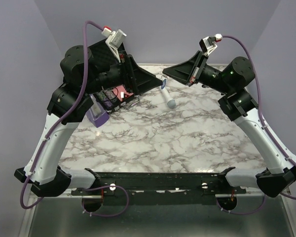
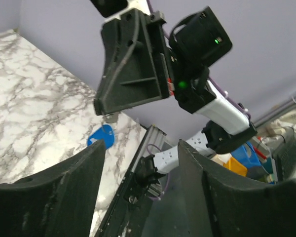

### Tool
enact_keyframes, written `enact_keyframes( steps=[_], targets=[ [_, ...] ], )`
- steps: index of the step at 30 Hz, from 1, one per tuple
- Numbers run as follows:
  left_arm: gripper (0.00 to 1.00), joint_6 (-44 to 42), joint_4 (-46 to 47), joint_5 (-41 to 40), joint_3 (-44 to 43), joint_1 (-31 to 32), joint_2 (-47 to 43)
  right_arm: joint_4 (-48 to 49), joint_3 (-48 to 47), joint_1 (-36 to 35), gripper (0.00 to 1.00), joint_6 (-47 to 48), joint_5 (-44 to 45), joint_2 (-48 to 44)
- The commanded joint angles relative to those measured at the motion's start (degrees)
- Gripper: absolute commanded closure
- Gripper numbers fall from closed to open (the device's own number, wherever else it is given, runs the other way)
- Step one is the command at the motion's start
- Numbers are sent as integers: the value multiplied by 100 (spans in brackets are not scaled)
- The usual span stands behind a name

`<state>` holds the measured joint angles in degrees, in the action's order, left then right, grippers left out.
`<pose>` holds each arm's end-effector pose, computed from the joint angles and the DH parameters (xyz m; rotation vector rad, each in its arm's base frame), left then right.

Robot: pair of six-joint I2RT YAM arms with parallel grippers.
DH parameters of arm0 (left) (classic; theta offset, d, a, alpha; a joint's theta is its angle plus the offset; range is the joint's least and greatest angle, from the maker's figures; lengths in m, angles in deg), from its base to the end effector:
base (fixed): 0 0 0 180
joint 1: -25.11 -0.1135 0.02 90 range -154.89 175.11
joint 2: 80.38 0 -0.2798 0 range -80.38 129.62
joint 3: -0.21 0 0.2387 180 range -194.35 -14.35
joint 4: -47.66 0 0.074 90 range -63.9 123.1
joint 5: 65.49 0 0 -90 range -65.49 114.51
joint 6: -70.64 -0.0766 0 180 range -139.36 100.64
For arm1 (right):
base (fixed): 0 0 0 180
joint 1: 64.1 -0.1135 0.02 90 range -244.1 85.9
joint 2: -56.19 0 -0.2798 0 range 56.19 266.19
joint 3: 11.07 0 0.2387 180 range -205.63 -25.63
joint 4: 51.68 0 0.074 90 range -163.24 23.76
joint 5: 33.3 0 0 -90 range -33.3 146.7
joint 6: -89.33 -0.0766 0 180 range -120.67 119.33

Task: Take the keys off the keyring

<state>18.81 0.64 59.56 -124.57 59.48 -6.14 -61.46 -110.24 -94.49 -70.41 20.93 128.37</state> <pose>0.1668 -0.1674 0.5755 0.4912 1.6412 -1.4351 0.2164 0.1788 0.5285 -0.1104 1.5913 1.8227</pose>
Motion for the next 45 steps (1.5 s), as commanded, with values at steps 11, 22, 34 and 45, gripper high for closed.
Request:
enact_keyframes(
  steps=[11, 22, 34, 45],
  targets=[
    [50, -416, 232, 1197, -325, -361, 381, 85, -512, -11, 99, -5, -695, 235],
    [56, -627, -145, 916, -958, -370, 785, 120, -556, -19, 99, -67, -695, 235],
    [61, -662, -120, 943, -589, -370, 636, 287, -556, -19, 99, -190, -633, 305],
    [71, -732, -146, 942, -799, -370, 811, 375, -556, -19, 99, -181, -537, 428]
  ],
)
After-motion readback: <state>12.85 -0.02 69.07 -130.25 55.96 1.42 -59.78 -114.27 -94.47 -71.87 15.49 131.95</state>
